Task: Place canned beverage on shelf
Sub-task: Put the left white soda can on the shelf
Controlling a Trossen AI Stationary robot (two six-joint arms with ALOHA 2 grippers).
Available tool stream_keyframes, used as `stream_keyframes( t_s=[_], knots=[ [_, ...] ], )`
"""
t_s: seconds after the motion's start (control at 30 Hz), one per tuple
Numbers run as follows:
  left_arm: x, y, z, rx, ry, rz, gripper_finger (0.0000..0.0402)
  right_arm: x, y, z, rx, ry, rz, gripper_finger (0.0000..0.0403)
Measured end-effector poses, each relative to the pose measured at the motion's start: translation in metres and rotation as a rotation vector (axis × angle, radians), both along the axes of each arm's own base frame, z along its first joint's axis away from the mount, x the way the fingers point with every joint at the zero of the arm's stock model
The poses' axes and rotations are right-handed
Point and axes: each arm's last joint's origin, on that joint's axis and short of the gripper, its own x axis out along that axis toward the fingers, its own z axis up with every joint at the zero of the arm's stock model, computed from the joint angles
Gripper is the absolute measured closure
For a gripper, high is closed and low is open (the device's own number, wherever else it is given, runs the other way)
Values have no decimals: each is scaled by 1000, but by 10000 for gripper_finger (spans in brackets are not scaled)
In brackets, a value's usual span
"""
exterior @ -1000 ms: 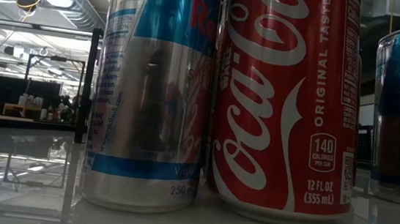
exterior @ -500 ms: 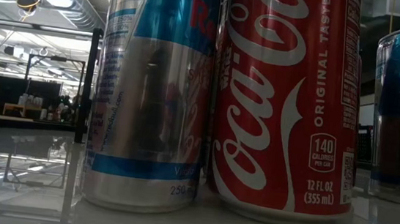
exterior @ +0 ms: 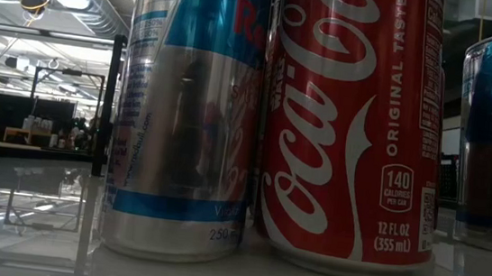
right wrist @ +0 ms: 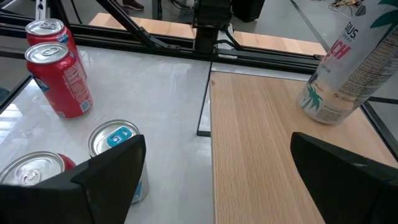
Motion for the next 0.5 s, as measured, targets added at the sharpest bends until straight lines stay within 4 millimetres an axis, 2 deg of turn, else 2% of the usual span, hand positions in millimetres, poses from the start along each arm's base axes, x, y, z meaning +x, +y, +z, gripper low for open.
stream_keyframes(
  t_s=[0.5],
  knots=[
    [-4,2,-1,35,39,37,402,0,0,0,0,0,0,10]
  ],
)
